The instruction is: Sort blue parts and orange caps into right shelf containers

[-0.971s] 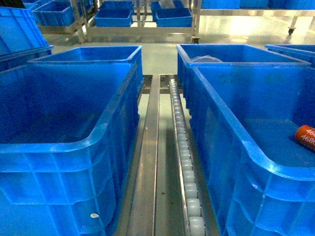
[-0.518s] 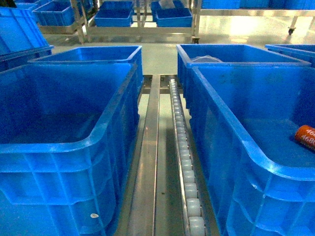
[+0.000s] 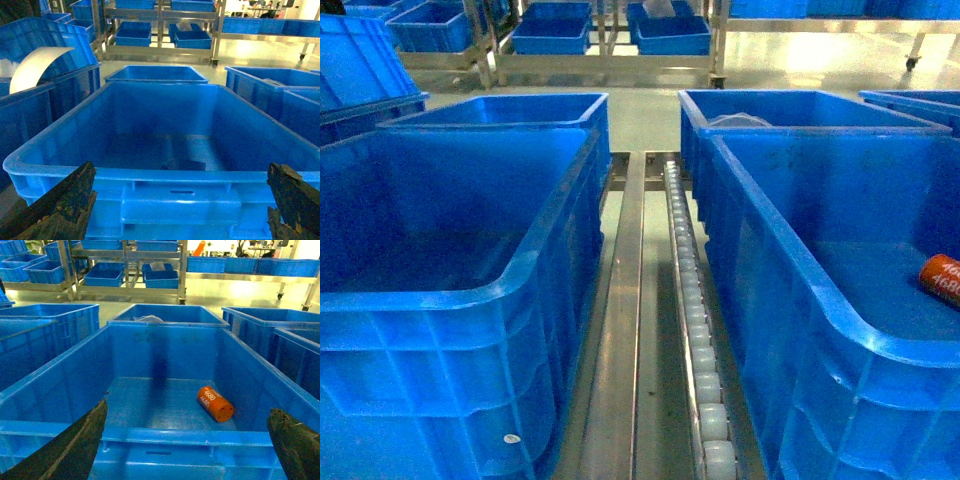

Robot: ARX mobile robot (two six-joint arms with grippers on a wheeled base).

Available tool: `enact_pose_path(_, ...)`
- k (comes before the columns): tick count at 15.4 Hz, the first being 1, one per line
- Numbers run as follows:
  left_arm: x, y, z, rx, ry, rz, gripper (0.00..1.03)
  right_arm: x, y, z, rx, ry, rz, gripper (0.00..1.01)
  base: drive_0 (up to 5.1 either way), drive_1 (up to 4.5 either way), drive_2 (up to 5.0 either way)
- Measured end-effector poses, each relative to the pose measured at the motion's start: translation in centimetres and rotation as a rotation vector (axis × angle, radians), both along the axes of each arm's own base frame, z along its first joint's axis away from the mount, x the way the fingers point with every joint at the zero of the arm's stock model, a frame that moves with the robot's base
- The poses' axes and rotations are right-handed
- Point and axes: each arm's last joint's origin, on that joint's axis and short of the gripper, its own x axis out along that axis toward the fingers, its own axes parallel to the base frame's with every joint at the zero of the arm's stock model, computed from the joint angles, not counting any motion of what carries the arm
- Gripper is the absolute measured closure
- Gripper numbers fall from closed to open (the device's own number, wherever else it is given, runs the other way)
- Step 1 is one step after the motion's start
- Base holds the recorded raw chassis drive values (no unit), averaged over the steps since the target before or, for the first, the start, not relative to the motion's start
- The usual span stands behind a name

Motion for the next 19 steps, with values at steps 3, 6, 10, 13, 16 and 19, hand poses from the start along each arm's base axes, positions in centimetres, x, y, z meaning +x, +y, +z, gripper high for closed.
enact_pose_path(3,0.0,0.0,-0.01,0.0,0.0,0.0,0.05,0.0,0.0,0.0,0.0,0.0,0.0,0.03,0.0,0.0,0.0)
enact_pose_path(6,0.0,0.0,-0.01,0.0,0.0,0.0,0.05,0.0,0.0,0.0,0.0,0.0,0.0,0.03,0.0,0.0,0.0)
enact_pose_path(10,0.0,0.0,-0.01,0.0,0.0,0.0,0.05,0.0,0.0,0.0,0.0,0.0,0.0,0.03,0.0,0.0,0.0)
enact_pose_path(13,0.0,0.0,-0.01,0.0,0.0,0.0,0.05,0.0,0.0,0.0,0.0,0.0,0.0,0.03,0.0,0.0,0.0)
enact_pose_path(16,0.0,0.0,-0.01,0.0,0.0,0.0,0.05,0.0,0.0,0.0,0.0,0.0,0.0,0.03,0.0,0.0,0.0)
enact_pose_path(19,0.0,0.0,-0.01,0.0,0.0,0.0,0.05,0.0,0.0,0.0,0.0,0.0,0.0,0.03,0.0,0.0,0.0)
